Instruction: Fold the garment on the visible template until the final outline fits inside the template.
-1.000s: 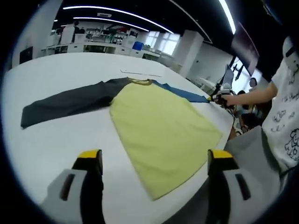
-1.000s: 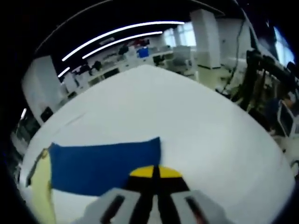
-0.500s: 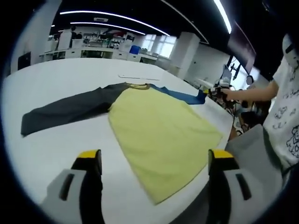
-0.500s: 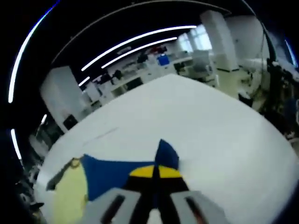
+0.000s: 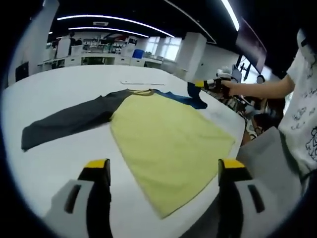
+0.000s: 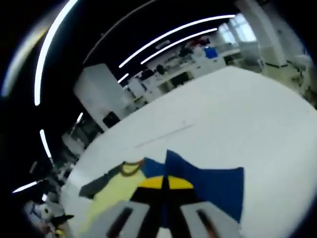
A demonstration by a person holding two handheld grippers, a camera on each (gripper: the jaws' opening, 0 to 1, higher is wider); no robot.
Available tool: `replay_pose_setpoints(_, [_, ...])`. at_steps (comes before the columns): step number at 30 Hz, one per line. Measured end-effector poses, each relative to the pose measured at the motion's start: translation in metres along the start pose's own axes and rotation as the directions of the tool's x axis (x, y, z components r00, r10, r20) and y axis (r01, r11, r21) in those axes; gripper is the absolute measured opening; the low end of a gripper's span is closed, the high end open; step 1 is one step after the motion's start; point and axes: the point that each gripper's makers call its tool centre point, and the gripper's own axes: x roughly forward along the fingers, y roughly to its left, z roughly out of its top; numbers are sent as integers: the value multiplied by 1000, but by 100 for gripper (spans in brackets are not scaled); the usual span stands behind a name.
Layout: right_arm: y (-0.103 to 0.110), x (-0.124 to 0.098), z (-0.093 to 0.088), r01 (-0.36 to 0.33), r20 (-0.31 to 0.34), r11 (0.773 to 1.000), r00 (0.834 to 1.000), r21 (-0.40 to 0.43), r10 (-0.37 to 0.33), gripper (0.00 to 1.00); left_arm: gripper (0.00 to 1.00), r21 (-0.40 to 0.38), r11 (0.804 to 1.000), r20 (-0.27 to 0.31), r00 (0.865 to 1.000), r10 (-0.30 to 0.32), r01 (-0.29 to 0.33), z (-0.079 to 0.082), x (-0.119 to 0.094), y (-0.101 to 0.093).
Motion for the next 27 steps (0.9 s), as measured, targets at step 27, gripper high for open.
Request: replay_pose_setpoints(27, [198,113,-64,-324,-74,945,942,40,326,0,87,-38,999,31,999,13,-12,-1,6,1])
